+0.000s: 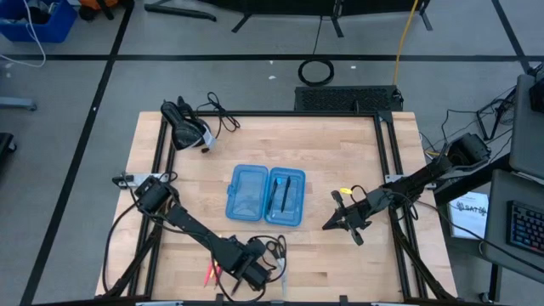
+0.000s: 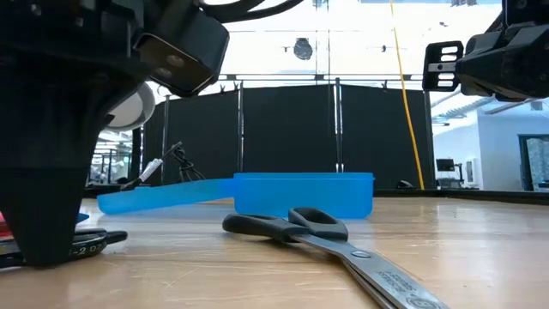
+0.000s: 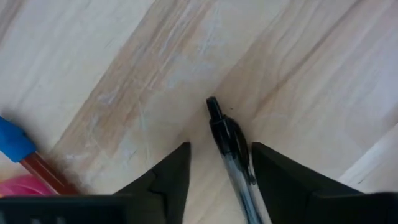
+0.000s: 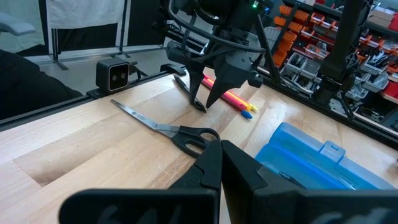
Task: Pick & place school supplies into a supply box
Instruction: Put the transparent black pen into the supply box
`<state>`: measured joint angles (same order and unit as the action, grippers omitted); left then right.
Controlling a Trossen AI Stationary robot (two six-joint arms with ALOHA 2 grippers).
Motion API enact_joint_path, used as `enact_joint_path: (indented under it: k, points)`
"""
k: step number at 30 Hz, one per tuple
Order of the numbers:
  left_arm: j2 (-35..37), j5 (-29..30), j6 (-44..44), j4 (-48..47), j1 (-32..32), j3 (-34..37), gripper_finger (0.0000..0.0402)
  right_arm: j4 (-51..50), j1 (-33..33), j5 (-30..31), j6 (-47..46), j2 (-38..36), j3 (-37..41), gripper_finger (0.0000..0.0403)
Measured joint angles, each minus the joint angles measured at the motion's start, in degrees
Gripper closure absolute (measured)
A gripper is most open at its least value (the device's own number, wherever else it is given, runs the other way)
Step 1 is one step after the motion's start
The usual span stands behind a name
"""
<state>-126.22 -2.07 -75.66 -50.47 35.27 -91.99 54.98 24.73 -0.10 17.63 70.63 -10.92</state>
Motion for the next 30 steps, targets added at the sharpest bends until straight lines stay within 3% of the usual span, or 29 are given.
enact_joint_path:
  k: [10, 22, 26, 30]
  points:
    - [-1.71, 0.55, 0.38, 0.28, 0.02, -0.11, 0.0365, 0.06, 0.00, 0.00, -0.06, 0.00, 0.00, 0.0403]
    - [-0.33, 4.82, 2.87, -2.14, -0.18, -4.21, 0.0366, 0.49, 0.00, 0.00, -0.15, 0.00, 0.00, 0.0403]
    - [0.78, 7.80, 3.30, -4.15, -0.49, -5.86, 0.0400, 0.61, 0.00, 0.00, -0.20, 0.00, 0.00, 0.0403]
    - [1.10, 8.18, 3.17, -6.20, -0.57, -6.64, 0.0400, 0.66, 0.00, 0.00, -0.24, 0.00, 0.00, 0.0403]
